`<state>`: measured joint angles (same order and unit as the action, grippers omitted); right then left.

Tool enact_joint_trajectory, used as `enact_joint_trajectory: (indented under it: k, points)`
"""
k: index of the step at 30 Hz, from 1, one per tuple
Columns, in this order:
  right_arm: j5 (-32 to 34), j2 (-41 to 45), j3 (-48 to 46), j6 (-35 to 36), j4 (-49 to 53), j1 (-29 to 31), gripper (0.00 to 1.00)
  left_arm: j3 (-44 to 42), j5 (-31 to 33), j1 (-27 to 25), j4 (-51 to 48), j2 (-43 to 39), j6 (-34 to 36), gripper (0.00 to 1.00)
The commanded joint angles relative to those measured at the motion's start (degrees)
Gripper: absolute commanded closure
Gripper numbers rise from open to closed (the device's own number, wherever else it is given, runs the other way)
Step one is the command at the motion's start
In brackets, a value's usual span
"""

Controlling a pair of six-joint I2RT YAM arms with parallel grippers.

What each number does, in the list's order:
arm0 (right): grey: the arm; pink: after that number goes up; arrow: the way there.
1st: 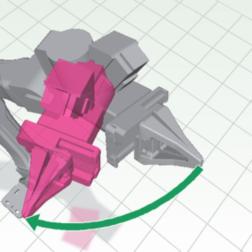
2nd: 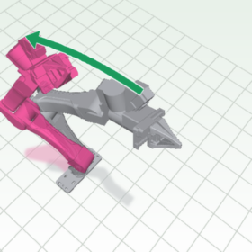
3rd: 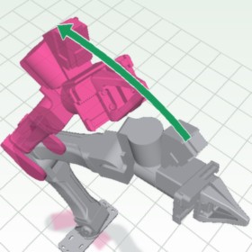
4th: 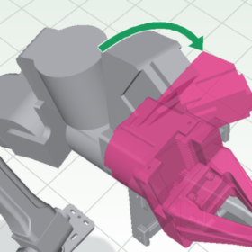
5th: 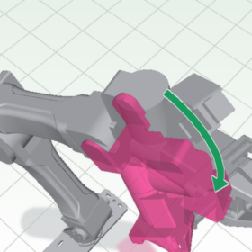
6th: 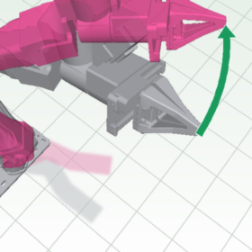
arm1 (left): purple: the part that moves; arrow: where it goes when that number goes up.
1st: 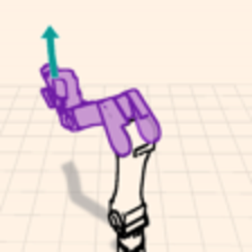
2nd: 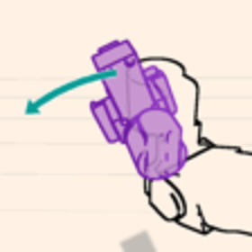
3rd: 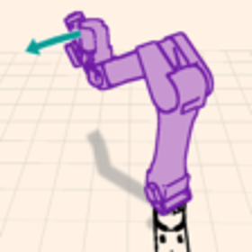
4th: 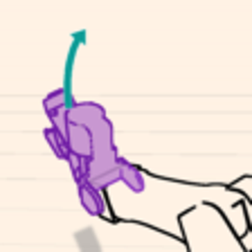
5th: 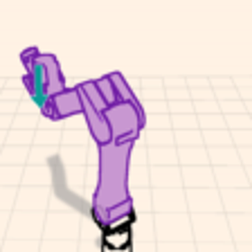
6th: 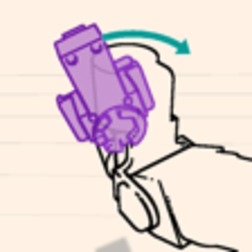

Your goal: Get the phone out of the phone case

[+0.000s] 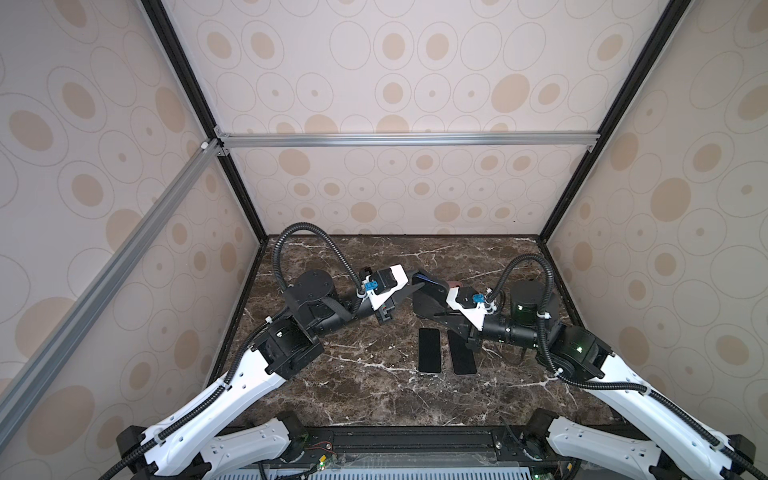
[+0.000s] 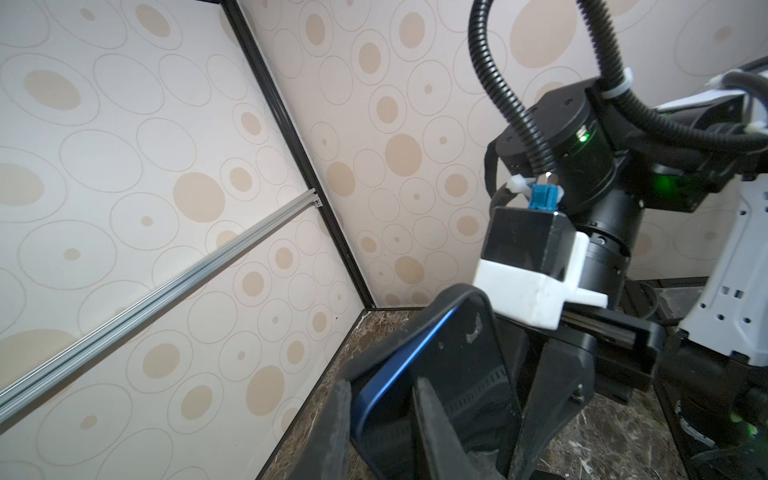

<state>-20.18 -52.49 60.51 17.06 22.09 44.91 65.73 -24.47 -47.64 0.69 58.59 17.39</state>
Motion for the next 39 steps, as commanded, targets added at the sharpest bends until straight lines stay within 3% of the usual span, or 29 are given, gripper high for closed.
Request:
enact_joint_trajectory:
  k: [1,20,26,35,39]
  points:
    - [-11.97,-0.97,4.09,8.16,-7.91,2.55,1.0,-0.74,-16.93,-1.59,-11.33,6.17,-0.34,0.75]
    - [-15.12,-0.25,5.26,8.39,-11.38,0.71,1.0,-3.25,-33.5,3.89,-8.51,5.6,-6.38,0.73]
    - [-17.21,1.69,1.87,2.52,-22.45,0.2,1.0,-7.85,-36.65,6.1,2.93,3.52,-14.57,0.71]
    - [-16.23,1.59,-3.22,-8.73,-41.83,0.23,1.0,-11.77,-36.35,6.17,14.8,3.35,-22.07,0.71]
    - [-16.52,1.64,-2.21,-10.27,-44.12,0.26,1.0,-13.19,-36.41,6.24,17.73,3.35,-23.71,0.71]
